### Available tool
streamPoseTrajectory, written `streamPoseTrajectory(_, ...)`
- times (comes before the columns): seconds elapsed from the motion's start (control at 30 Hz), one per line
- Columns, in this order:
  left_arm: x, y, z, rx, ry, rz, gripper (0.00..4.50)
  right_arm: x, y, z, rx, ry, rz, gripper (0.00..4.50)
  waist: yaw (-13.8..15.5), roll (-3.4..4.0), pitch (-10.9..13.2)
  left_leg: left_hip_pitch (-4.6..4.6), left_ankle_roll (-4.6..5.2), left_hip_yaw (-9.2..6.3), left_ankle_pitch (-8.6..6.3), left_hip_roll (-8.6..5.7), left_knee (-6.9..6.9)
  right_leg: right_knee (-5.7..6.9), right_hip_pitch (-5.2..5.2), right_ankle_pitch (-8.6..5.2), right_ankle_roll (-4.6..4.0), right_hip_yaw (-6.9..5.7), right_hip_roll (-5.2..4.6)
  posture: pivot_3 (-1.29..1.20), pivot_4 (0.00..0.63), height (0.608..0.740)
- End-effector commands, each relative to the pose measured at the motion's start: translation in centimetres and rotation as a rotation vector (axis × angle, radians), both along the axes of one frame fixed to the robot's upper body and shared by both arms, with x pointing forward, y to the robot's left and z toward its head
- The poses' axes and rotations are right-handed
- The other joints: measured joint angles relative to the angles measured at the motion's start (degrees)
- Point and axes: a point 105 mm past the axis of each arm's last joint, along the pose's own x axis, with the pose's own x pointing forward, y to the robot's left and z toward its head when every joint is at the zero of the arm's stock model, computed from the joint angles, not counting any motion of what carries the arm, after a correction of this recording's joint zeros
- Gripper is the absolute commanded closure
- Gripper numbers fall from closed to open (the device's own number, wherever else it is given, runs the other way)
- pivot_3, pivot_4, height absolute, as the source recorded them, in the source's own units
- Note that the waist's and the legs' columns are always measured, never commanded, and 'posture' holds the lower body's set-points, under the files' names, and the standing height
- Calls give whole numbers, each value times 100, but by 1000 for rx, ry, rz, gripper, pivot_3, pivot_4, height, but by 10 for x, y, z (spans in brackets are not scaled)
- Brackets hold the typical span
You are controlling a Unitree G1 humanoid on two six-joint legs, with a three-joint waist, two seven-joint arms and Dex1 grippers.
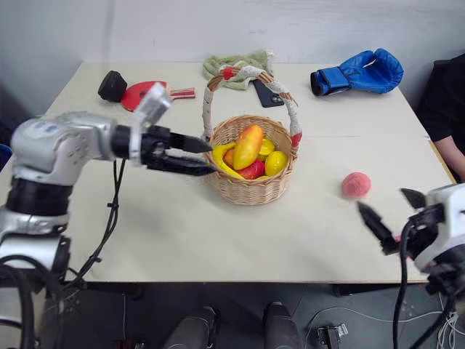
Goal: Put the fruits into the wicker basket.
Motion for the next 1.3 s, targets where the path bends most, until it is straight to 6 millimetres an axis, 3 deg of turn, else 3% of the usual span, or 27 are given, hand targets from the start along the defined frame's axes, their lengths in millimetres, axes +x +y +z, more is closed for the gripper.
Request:
streamPoseTrajectory(0.03, -23, -4, 20, -38, -112, -155, 29, 23, -9, -9, 12, -3, -52, 0, -5, 2, 0, 3, 0, 1, 0, 0, 2, -1, 4, 0, -1, -2, 0, 0, 150, 740)
streamPoseTrajectory(0.23, -23, -9, 11, 2, -197, -182, 29, 66, -10, -31, 86, 27, -53, 0, -13, 15, 0, 7, 0, 6, 3, 1, -7, -2, 9, 1, -3, -12, 6, 0, 150, 740)
streamPoseTrajectory(0.63, -19, -16, 13, -10, -236, -158, 29, 123, -8, -59, 225, 41, -74, 0, -164, 20, 1, 5, 1, 4, 5, -1, -5, 13, -3, 1, -2, -7, 7, 0, 150, 740)
streamPoseTrajectory(0.9, -15, -20, 17, -31, -241, -138, 0, 133, -3, -52, 233, -8, -34, 1891, -158, 21, 1, 3, 0, 8, 5, 0, -5, 16, -15, 2, -2, -8, 3, 0, 150, 740)
streamPoseTrajectory(1.07, -13, -17, 18, -35, -228, -120, 0, 118, 18, -27, 165, -78, 119, 1970, -155, 23, 0, 3, 0, 6, 5, 0, -7, 18, -17, 2, -2, -10, 3, 0, 150, 740)
streamPoseTrajectory(1.17, -7, -6, 17, -24, -214, -75, 0, 84, 57, -2, 127, -92, 346, 1970, -157, 26, 1, -1, 0, 6, 5, 3, -10, 19, -23, 1, -2, -10, 4, 0, 150, 740)
streamPoseTrajectory(1.3, -4, 9, 16, -9, -203, -34, 0, 30, 126, 14, 66, -35, 721, 1970, -185, 31, 4, -2, -1, 7, 1, 13, -9, 18, -24, 1, -2, -10, 12, 0, 150, 740)
